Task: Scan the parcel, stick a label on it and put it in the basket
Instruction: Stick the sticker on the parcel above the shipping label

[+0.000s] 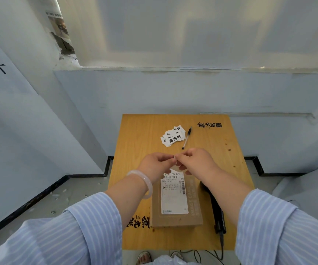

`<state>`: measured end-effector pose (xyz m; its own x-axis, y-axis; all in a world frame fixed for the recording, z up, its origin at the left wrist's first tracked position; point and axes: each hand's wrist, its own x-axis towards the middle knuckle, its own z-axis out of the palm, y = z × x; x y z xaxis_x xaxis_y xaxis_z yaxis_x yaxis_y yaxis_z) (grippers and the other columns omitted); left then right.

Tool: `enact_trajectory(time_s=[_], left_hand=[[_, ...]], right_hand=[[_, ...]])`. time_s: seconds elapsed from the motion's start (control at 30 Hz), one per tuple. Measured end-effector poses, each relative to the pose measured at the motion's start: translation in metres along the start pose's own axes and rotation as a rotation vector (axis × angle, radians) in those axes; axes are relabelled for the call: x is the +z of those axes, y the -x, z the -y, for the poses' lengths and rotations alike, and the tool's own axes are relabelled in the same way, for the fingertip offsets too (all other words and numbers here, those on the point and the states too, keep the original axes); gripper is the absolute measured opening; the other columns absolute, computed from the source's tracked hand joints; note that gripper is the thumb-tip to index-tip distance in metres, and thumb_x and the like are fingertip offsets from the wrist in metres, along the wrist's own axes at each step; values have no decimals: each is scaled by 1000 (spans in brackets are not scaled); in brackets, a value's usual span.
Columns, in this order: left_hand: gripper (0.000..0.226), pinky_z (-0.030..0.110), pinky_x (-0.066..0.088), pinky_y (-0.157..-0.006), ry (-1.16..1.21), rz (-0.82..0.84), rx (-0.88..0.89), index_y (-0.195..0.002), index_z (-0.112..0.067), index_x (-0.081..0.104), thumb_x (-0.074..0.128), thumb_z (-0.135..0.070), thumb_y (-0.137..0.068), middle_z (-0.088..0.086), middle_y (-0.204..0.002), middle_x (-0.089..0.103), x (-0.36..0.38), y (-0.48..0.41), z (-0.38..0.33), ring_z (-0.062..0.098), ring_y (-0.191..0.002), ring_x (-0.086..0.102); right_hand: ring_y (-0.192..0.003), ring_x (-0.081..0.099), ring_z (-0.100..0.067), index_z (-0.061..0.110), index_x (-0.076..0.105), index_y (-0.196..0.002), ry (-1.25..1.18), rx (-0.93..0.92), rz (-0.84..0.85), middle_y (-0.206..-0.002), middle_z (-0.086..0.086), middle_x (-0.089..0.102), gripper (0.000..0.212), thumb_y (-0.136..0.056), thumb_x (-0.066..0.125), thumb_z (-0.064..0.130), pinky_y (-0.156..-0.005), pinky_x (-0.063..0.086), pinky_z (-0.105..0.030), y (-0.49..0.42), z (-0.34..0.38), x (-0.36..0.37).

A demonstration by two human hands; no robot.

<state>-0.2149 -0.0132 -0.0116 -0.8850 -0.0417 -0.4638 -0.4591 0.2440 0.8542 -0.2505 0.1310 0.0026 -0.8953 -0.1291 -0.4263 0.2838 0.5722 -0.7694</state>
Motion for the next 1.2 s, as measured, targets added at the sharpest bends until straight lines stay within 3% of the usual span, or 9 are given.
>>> enact_trajectory(time_s=[0.17, 0.33, 0.43, 0.53, 0.67, 0.77, 0.83, 1.03, 1.2], left_hand=[[11, 29, 52, -71, 93, -111, -64, -95, -23, 70, 64, -29, -88, -8, -88, 76, -3, -7, 1, 9, -71, 66], [19, 27, 49, -63, 255, -93, -119, -86, -21, 69, 52, -16, -91, -1, -87, 77, -7, -13, -1, 13, -65, 58], [22, 27, 47, -63, 244, -60, -139, -92, -18, 69, 48, -15, -92, -1, -89, 78, -6, -18, 1, 11, -62, 57], [20, 29, 46, -65, 216, -57, -189, -92, -16, 69, 49, -17, -91, -1, -87, 78, -5, -24, 7, 12, -62, 58], [21, 24, 44, -57, -68, -95, -133, -94, -19, 73, 58, -33, -92, -6, -76, 71, -9, -31, 14, 8, -58, 55], [22, 30, 48, -64, -288, -106, -71, -91, -21, 73, 58, -38, -92, -2, -80, 68, -9, -38, 19, 12, -68, 57], [24, 33, 50, -67, -367, -97, -74, -86, -21, 71, 58, -41, -91, 1, -83, 70, -9, -43, 21, 16, -71, 59], [27, 29, 44, -57, -573, -80, -77, -80, -25, 62, 54, -49, -90, -6, -73, 64, -7, -56, 26, 11, -63, 55], [27, 27, 43, -55, -613, -92, -77, -83, -25, 62, 53, -50, -90, -8, -73, 63, -3, -62, 30, 11, -63, 55]], right_hand=[[-77, 70, -11, 20, 66, -99, -1, -18, 24, -88, 6, 72, 23, -94, 56, 40, -79, 59, -39, -4, -4, 1], [-97, 63, -17, 24, 57, -124, 22, 74, -78, -109, 3, 63, 35, -91, 61, 37, -85, 55, -38, -16, -22, -4], [-95, 65, -15, 27, 60, -108, -22, 96, -61, -106, 4, 67, 19, -90, 63, 33, -86, 55, -37, -22, -28, -5], [-79, 67, -8, 24, 64, -93, -35, 74, -77, -92, 4, 73, 3, -90, 65, 24, -71, 53, -27, -28, -32, -4], [-76, 68, -8, 22, 67, -91, -53, 117, -67, -83, 5, 74, 2, -89, 66, 22, -63, 51, -23, -33, -38, -1], [-76, 70, -13, 20, 67, -90, -70, 147, -61, -81, 1, 74, 2, -89, 65, 22, -66, 56, -28, -36, -43, 3], [-75, 69, -12, 19, 66, -91, -82, 161, -62, -81, 2, 74, 3, -90, 64, 21, -65, 56, -27, -39, -46, 4], [-68, 66, -10, 16, 68, -91, -88, 184, -78, -78, 3, 73, 12, -89, 65, 28, -61, 52, -27, -47, -53, 7], [-68, 66, -14, 22, 66, -80, 47, 178, -116, -76, 2, 72, 15, -86, 68, 36, -69, 58, -35, -54, -58, 11]])
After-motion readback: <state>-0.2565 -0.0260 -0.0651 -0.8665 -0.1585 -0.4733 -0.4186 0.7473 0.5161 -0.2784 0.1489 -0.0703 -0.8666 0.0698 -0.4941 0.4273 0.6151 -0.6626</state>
